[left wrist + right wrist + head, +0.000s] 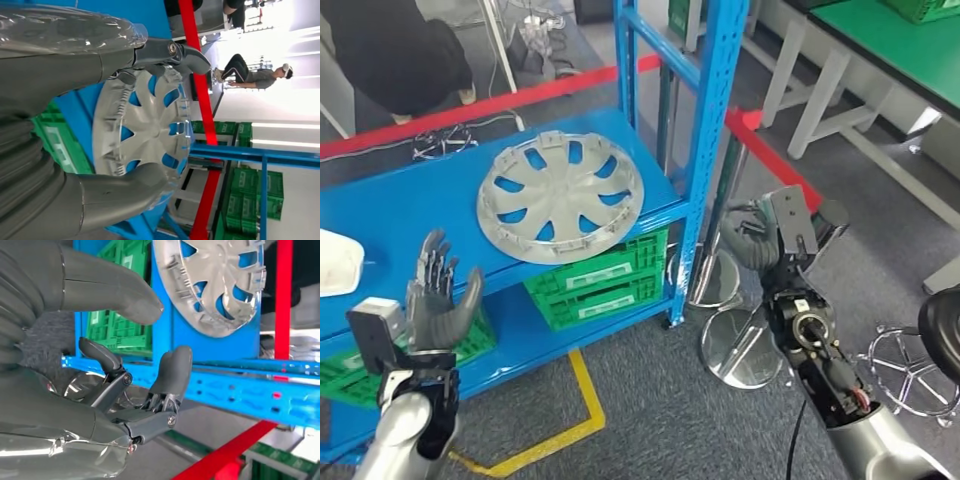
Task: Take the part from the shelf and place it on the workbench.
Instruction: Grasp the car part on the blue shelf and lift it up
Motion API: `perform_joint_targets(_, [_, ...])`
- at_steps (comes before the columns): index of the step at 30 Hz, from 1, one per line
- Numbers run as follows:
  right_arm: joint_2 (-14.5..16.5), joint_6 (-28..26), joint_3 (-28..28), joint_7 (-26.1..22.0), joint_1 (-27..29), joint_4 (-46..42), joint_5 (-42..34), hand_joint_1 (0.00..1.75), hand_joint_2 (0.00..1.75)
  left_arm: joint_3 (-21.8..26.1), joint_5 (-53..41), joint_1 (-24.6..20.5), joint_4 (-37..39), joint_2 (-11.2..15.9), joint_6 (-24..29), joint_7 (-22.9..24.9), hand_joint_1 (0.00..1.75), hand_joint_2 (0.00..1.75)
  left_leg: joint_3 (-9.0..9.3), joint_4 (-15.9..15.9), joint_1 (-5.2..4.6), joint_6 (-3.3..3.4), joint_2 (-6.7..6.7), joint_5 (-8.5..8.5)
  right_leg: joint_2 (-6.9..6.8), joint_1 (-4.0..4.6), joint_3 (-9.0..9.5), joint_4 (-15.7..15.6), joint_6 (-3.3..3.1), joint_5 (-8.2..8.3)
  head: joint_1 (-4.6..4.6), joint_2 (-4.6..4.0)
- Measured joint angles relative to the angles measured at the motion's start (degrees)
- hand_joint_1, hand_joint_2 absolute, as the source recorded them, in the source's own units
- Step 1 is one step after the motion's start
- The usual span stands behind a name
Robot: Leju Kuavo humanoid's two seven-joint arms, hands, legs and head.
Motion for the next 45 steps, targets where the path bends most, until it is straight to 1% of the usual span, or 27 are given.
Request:
perform_joint_targets(1, [0.00, 0.03, 0.01, -0.01, 0.03, 0.06, -0.01, 1.75, 1.75, 0.00, 0.01, 0.05, 0.01, -0.01, 0.00, -0.01, 0.00, 1.75, 0.92, 0.01, 0.00, 0.11, 0.05, -0.82, -0.24, -0.03, -2.50, 3.47, 0.25, -1.20, 0.20, 0.00])
perform_joint_targets(2, [0.00, 0.11, 0.00, -0.02, 0.08, 0.15, -0.01, 1.75, 1.75, 0.00, 0.01, 0.12, 0.01, -0.01, 0.00, -0.04, 0.00, 1.75, 1.89, 0.01, 0.01, 0.15, 0.08, -1.69, -0.32, -0.07, -4.86, 5.88, 0.45, -3.41, 0.42, 0.00])
perform_joint_targets(3, [0.01, 0.25, 0.00, -0.02, 0.13, 0.25, -0.01, 1.75, 1.75, 0.00, 0.02, 0.21, 0.02, -0.01, 0.00, -0.08, 0.00, 1.75, 3.02, 0.01, 0.01, 0.16, 0.08, -2.63, -0.37, -0.09, -6.70, 6.89, 0.58, -6.01, 0.63, 0.00])
perform_joint_targets(4, [0.00, 0.42, 0.00, 0.01, 0.14, 0.34, -0.02, 1.75, 1.75, 0.00, 0.03, 0.28, 0.03, -0.02, 0.00, -0.14, 0.00, 1.75, 4.24, 0.01, 0.01, 0.17, 0.08, -3.58, -0.40, -0.10, -7.82, 6.35, 0.68, -8.02, 0.83, 0.00])
perform_joint_targets(5, [-0.01, 0.65, -0.01, 0.07, 0.14, 0.44, -0.01, 1.75, 1.75, 0.00, 0.04, 0.34, 0.04, -0.02, -0.03, -0.22, 0.00, 1.75, 5.56, 0.00, 0.01, 0.15, 0.06, -4.56, -0.43, -0.10, -8.36, 4.48, 0.72, -8.53, 1.05, 0.00])
perform_joint_targets(6, [-0.01, 0.88, -0.01, 0.18, 0.13, 0.54, -0.01, 1.75, 1.75, 0.00, 0.05, 0.38, 0.07, -0.03, -0.07, -0.33, 0.00, 1.75, 6.92, 0.00, 0.00, 0.10, 0.05, -5.58, -0.45, -0.08, -8.51, 1.40, 0.62, -6.49, 1.28, 0.00])
perform_joint_targets(8, [-0.03, 1.30, 0.01, 0.48, 0.17, 0.86, 0.00, 1.75, 1.75, 0.00, 0.07, 0.49, 0.26, -0.05, -0.19, -0.55, 0.00, 1.75, 9.02, 0.20, -0.08, -0.21, -0.06, -7.33, -0.53, 0.10, -8.57, -5.35, 0.03, 3.19, 1.48, -0.01])
perform_joint_targets(9, [-0.04, 1.51, 0.00, 0.67, 0.19, 1.03, 0.00, 1.75, 1.75, -0.01, 0.10, 0.54, 0.39, -0.06, -0.23, -0.64, 0.00, 1.75, 9.56, 0.32, -0.11, -0.52, -0.14, -8.00, -0.48, 0.28, -8.39, -7.41, -0.40, 7.40, 1.38, -0.01])
perform_joint_targets(10, [-0.06, 1.71, 0.00, 0.83, 0.10, 1.15, 0.01, 1.75, 1.75, -0.01, 0.14, 0.55, 0.49, -0.08, -0.26, -0.74, 0.00, 1.75, 9.73, 0.47, -0.06, -0.86, -0.19, -8.43, -0.44, 0.52, -8.28, -8.27, -0.83, 9.78, 1.27, -0.01])
perform_joint_targets(11, [-0.07, 1.88, -0.03, 0.97, -0.15, 1.18, 0.02, 1.75, 1.75, 0.00, 0.17, 0.49, 0.54, -0.10, -0.30, -0.85, 0.00, 1.75, 9.70, 0.65, -0.01, -1.26, -0.23, -8.62, -0.35, 0.69, -7.94, -8.24, -1.24, 9.80, 1.24, 0.00])
perform_joint_targets(13, [-0.08, 2.07, -0.05, 1.15, -0.77, 1.11, 0.04, 1.75, 1.75, 0.03, 0.21, 0.22, 0.51, -0.11, -0.38, -1.04, 0.00, 1.75, 8.49, 2.94, 0.06, -1.94, -0.05, -8.17, -0.26, 0.48, -6.90, -8.85, -1.86, 9.44, 1.48, 0.00])
perform_joint_targets(15, [-0.08, 2.15, -0.05, 1.36, -1.05, 1.09, 0.05, 1.75, 1.75, 0.06, 0.22, 0.11, 0.50, -0.11, -0.43, -1.14, 0.00, 1.75, 4.62, 9.15, 0.23, -2.62, 0.21, -8.03, -0.26, 0.08, -5.60, -9.83, -2.34, 9.03, 1.20, 0.00])
perform_joint_targets(17, [-0.08, 2.44, 0.02, 1.81, -1.07, 1.10, 0.11, 1.75, 1.75, 0.07, 0.22, 0.22, 0.50, -0.10, -0.39, -1.11, 0.00, 1.75, -0.66, 15.84, 0.73, -3.33, 0.47, -10.45, -0.27, -0.02, -4.70, -10.10, -2.61, 8.35, 0.66, 0.00])
perform_joint_targets(18, [-0.09, 2.86, 0.06, 2.19, -1.08, 1.11, 0.25, 1.75, 1.75, 0.08, 0.22, 0.30, 0.49, -0.08, -0.36, -1.05, 0.00, 1.75, -2.75, 17.58, 1.01, -3.62, 0.60, -11.80, -0.25, -0.05, -4.29, -10.09, -2.61, 7.93, 0.48, 0.00])
perform_joint_targets(19, [-0.12, 3.40, 0.11, 2.65, -1.13, 1.14, 0.49, 1.75, 1.75, 0.09, 0.22, 0.35, 0.49, -0.05, -0.32, -0.98, 0.00, 1.75, -3.97, 17.62, 1.22, -3.83, 0.73, -12.19, -0.21, -0.09, -3.85, -10.05, -2.54, 7.48, 0.34, 0.00])
perform_joint_targets(20, [-0.15, 4.00, 0.15, 3.15, -1.24, 1.19, 0.75, 1.75, 1.75, 0.11, 0.22, 0.37, 0.49, -0.02, -0.30, -0.92, 0.00, 1.75, -4.20, 15.81, 1.40, -3.97, 0.83, -11.01, -0.17, -0.13, -3.37, -10.00, -2.43, 7.04, 0.21, 0.00])
perform_joint_targets(22, [-0.25, 4.98, 0.22, 3.90, -1.68, 1.29, 1.14, 1.75, 1.75, 0.17, 0.21, 0.36, 0.49, 0.04, -0.32, -0.86, 0.00, 1.75, -2.15, 7.82, 1.60, -4.05, 0.93, -4.98, -0.12, -0.22, -2.34, -9.90, -2.04, 6.15, 0.01, 0.00])
perform_joint_targets(23, [-0.29, 5.31, 0.25, 4.11, -1.95, 1.36, 1.19, 1.75, 1.75, 0.19, 0.20, 0.34, 0.49, 0.05, -0.34, -0.85, 0.00, 1.75, -0.97, 4.07, 1.55, -3.91, 0.96, -2.78, -0.08, -0.20, -1.97, -9.83, -1.75, 5.77, -0.15, 0.00])
perform_joint_targets(24, [-0.37, 5.73, 0.26, 4.35, -2.27, 1.42, 1.23, 1.75, 1.75, 0.21, 0.20, 0.32, 0.49, 0.05, -0.42, -0.80, 0.00, 1.75, -0.11, 1.57, 1.44, -3.62, 0.98, -1.48, -0.05, -0.17, -1.82, -9.78, -1.41, 5.42, -0.27, 0.00])
perform_joint_targets(26, [-0.54, 7.16, 0.31, 4.98, -2.77, 1.58, 1.73, 1.75, 1.75, 0.24, 0.15, 0.34, 0.48, 0.07, -0.61, -0.68, 0.00, 1.75, 0.31, 0.55, 1.18, -2.84, 0.94, -1.38, -0.05, -0.07, -1.74, -9.73, -0.71, 4.80, -0.32, 0.00])
perform_joint_targets(27, [-0.68, 8.15, 0.37, 5.36, -2.98, 1.69, 2.14, 1.75, 1.75, 0.25, 0.12, 0.33, 0.47, 0.08, -0.70, -0.63, 0.00, 1.75, 0.39, 0.61, 1.16, -2.71, 0.90, -1.10, -0.12, -0.02, -1.73, -9.70, -0.90, 4.50, -0.24, 0.00])
perform_joint_targets(30, [-1.16, 11.36, 0.63, 6.26, -3.70, 2.18, 3.47, 1.75, 1.75, 0.25, 0.03, 0.27, 0.47, 0.13, -0.77, -0.45, 0.00, 1.75, 0.53, 0.55, 1.11, -2.80, 0.76, -0.93, -0.24, 0.04, -1.42, -9.59, -2.73, 4.15, 0.15, 0.00])
perform_joint_targets(31, [-1.28, 12.56, 0.70, 6.46, -4.20, 2.39, 3.83, 1.75, 1.75, 0.25, 0.01, 0.27, 0.46, 0.13, -0.76, -0.32, 0.00, 1.75, 0.54, 0.55, 1.08, -2.68, 0.73, -0.98, -0.24, 0.01, -1.32, -9.69, -2.97, 4.18, 0.34, 0.00])
perform_joint_targets(34, [-1.47, 16.33, 0.96, 7.07, -6.01, 3.34, 4.27, 1.75, 1.75, 0.26, 0.02, 0.28, 0.40, 0.19, -0.76, 0.13, 0.00, 1.75, 0.59, 0.56, 0.97, -2.33, 0.70, -1.20, -0.24, -0.01, -1.05, -10.16, -2.88, 4.19, 0.97, 0.00])
perform_joint_targets(36, [-1.50, 18.11, 1.22, 7.48, -6.77, 3.92, 4.22, 1.75, 1.75, 0.25, 0.09, 0.31, 0.28, 0.23, -0.76, 0.31, 0.00, 1.75, 0.62, 0.57, 0.91, -2.15, 0.67, -1.29, -0.27, -0.05, -0.89, -10.40, -2.35, 4.21, 1.29, 0.00])
perform_joint_targets(40, [-1.49, 20.37, 2.54, 7.64, -8.42, 5.45, 4.17, 1.75, 1.75, 0.24, 0.20, 0.30, -0.12, 0.27, -0.74, 0.63, 0.00, 1.75, 0.62, 0.61, 0.77, -1.99, 0.64, -1.36, -0.29, -0.25, -0.76, -10.64, -0.58, 4.20, 1.64, 0.00])
perform_joint_targets(45, [-1.46, 23.74, 5.52, 7.01, -11.15, 9.19, 4.26, 1.75, 1.75, 0.24, 0.26, 0.07, -0.49, 0.27, -0.74, 1.08, 0.00, 1.75, 0.73, 0.58, 0.80, -1.95, 0.65, -1.31, -0.29, -0.23, -0.75, -10.64, -0.21, 4.22, 1.41, 0.00])
